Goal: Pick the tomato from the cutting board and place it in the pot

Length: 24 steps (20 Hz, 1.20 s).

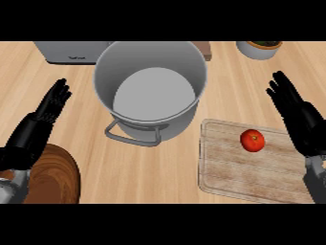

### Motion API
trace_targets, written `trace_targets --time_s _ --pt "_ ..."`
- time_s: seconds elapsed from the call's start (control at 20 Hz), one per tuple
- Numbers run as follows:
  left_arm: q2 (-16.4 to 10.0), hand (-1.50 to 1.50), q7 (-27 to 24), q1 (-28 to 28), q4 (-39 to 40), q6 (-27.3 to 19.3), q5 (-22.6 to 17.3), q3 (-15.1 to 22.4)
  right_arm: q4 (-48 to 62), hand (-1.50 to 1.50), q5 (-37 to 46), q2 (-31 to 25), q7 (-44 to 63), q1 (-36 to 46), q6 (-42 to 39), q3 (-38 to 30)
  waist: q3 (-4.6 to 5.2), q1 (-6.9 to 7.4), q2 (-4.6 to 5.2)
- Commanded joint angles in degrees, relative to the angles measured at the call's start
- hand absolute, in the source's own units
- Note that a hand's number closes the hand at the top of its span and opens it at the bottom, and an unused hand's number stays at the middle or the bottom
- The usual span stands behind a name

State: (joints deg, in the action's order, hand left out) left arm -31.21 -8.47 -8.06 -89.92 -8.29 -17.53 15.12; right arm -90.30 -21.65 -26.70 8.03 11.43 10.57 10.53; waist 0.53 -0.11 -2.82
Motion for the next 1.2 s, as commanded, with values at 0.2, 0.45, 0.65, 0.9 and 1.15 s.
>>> trace_targets --time_s 0.2,0.45,0.65,0.9,1.15 --pt "7.25 0.0 8.57 4.25 -0.3 1.89 -6.76 4.68 11.73 -1.5 7.76 -7.61 -16.17 -0.26 -4.59 -6.24 -0.68 0.59 3.31" --pt "9.97 0.0 14.01 3.37 -0.71 2.53 -8.46 8.83 26.04 -1.5 26.47 -11.66 -3.35 -1.61 10.59 0.34 -0.64 2.82 4.4" --pt "9.99 0.0 17.2 4.14 -2.29 1.83 -9.79 7.42 30.47 -1.5 33.71 -11.07 -2.89 3.91 7.42 6.4 -0.57 1.89 3.11" --pt "9.78 0.0 17.71 4.72 -0.96 2.29 -9.64 5.1 12.9 -1.5 37.68 -15.62 13.59 3.41 0.26 10.87 -0.4 -0.28 2.52" --pt "11.12 0.0 17.9 3.18 0.58 2.82 -9.62 4.05 0.56 -1.5 31.68 -21.3 29.52 9.19 -12.87 6.91 -0.37 -0.55 2.54"
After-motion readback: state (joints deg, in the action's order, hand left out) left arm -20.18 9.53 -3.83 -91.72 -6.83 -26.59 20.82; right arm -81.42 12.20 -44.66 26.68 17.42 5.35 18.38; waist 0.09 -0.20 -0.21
